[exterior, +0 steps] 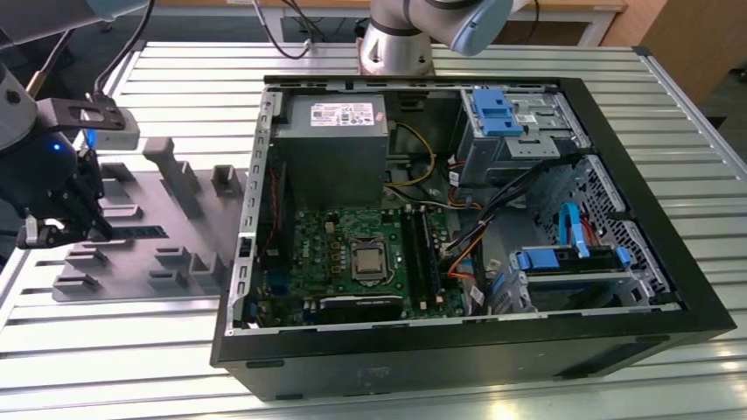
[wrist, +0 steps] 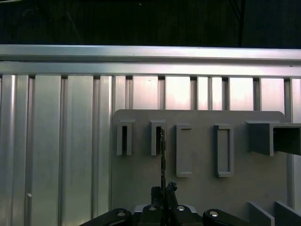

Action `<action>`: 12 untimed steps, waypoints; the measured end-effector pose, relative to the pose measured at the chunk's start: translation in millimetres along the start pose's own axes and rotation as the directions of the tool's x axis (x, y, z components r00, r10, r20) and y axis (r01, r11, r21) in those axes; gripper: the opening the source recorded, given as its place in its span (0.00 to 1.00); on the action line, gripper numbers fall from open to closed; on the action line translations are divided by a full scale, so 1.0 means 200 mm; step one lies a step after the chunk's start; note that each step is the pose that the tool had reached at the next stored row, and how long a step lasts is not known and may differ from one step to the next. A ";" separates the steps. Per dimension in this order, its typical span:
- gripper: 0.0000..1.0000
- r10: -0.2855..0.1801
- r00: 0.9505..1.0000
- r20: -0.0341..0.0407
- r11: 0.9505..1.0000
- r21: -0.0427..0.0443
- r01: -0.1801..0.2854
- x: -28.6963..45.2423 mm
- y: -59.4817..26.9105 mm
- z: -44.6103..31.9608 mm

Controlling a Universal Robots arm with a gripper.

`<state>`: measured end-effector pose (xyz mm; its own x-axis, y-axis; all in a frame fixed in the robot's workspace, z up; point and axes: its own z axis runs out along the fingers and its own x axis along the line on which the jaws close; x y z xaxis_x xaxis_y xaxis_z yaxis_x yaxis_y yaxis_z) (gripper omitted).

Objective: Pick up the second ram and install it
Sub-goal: 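Pick up the second ram and move it above second insertion slot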

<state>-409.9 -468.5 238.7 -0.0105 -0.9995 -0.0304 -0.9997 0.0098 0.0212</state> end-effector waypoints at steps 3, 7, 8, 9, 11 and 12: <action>0.14 0.000 1.000 0.000 1.000 0.000 0.000 0.000 0.000 -0.003; 0.14 0.000 1.000 0.000 1.000 0.000 0.000 0.000 0.000 -0.008; 0.14 0.000 1.000 0.000 1.000 0.000 0.000 0.000 0.000 -0.009; 0.14 0.000 1.000 0.000 1.000 0.000 0.000 -0.001 0.000 -0.010; 0.14 0.000 1.000 0.000 1.000 0.000 0.000 -0.001 0.000 -0.012; 0.14 0.000 1.000 0.000 1.000 0.000 0.000 -0.001 0.000 -0.013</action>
<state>-409.9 -468.5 241.2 -0.0104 -0.9995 -0.0304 -0.9997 0.0098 0.0211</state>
